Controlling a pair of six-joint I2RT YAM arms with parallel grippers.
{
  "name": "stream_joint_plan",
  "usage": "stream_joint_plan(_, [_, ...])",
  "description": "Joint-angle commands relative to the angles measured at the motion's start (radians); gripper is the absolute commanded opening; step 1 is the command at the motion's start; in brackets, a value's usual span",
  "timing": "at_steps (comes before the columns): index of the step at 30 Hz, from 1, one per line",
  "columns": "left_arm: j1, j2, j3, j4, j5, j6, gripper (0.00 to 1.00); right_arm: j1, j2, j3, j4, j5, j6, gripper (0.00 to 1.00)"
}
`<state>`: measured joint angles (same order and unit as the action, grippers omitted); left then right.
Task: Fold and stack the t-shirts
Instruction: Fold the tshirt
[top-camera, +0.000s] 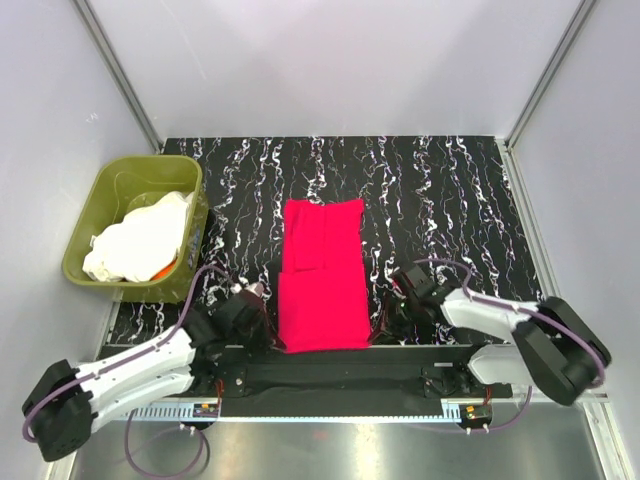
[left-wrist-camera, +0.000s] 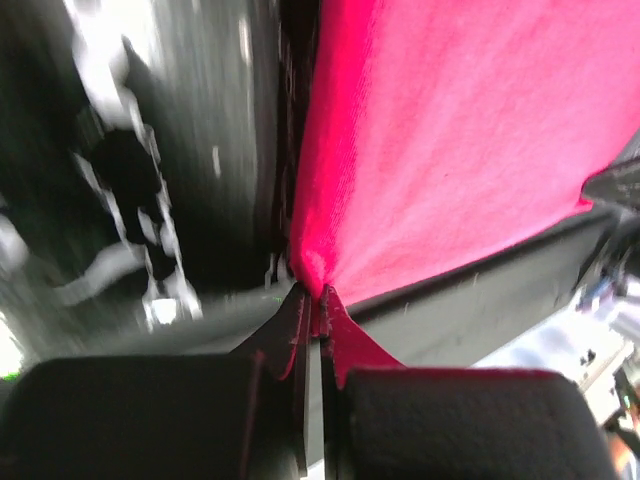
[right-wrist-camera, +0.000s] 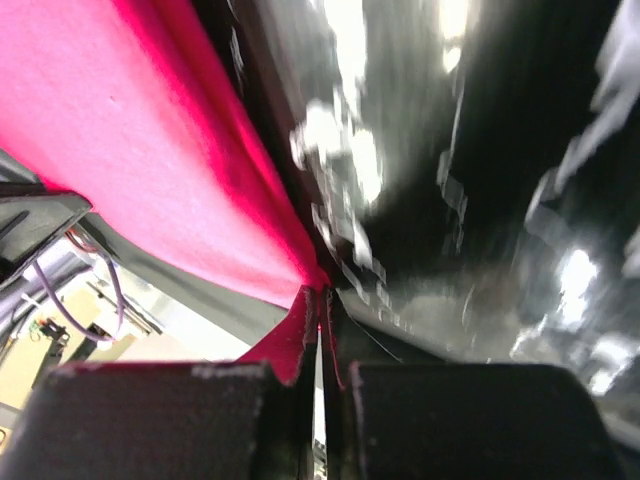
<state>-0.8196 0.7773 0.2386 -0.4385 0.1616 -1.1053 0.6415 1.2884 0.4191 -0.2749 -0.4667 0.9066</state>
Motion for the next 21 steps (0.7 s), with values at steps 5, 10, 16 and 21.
stream_joint_plan(5, [-0.222, -0.173, -0.001, -0.198, -0.108, -0.228, 0.0, 0.176, -0.202, -0.088, -0.043, 0.141, 0.238, 0.0])
stream_joint_plan(10, [-0.231, -0.09, 0.074, -0.2, -0.122, -0.177, 0.0, 0.187, -0.207, -0.03, -0.084, 0.171, 0.232, 0.0])
stream_joint_plan(16, [-0.159, -0.03, 0.178, -0.224, -0.149, -0.088, 0.0, 0.187, -0.094, 0.104, -0.089, 0.18, 0.186, 0.0])
stream_joint_plan(21, [0.023, 0.055, 0.257, -0.218, -0.068, 0.068, 0.0, 0.15, 0.028, 0.211, -0.086, 0.134, 0.131, 0.0])
